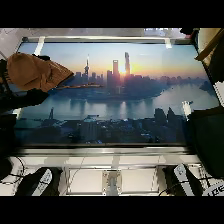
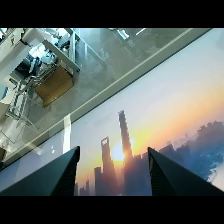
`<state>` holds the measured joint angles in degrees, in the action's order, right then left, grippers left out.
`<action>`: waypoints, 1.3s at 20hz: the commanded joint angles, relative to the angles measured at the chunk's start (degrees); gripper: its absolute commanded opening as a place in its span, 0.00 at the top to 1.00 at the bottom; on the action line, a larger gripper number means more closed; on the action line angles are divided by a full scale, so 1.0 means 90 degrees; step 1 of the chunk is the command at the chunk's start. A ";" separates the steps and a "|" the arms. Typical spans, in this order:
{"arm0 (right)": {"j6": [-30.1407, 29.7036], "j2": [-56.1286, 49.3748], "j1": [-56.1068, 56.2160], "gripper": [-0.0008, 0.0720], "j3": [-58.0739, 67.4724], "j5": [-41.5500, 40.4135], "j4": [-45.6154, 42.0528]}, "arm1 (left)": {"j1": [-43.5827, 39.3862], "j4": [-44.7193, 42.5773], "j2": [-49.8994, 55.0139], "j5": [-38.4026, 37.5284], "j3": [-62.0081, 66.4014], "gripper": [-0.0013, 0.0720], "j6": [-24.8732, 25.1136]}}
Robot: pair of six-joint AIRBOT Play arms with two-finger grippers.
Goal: Fold the clothes and pants, and hang the long-sleeved shirts on hangers.
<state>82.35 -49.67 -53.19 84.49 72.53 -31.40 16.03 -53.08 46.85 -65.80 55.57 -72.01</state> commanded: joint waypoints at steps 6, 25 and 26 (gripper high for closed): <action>0.0000 0.0002 0.0002 0.33 0.0007 0.0002 0.0000 | 0.0002 0.0000 -0.0002 0.0002 -0.0002 0.95 0.0000; 0.0005 -0.0393 0.0010 0.33 0.0206 -0.2120 -0.0151 | 0.0100 -0.2288 0.0787 0.2069 -0.0002 0.34 -0.0272; 0.0007 -0.0393 0.0010 0.33 0.0206 -0.2402 -0.0092 | 0.0228 -0.2846 0.1032 0.2079 0.0000 0.30 -0.0753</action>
<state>82.37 -53.17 -53.12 86.30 58.98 -32.71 16.73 -65.19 51.90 -50.22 55.57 -73.41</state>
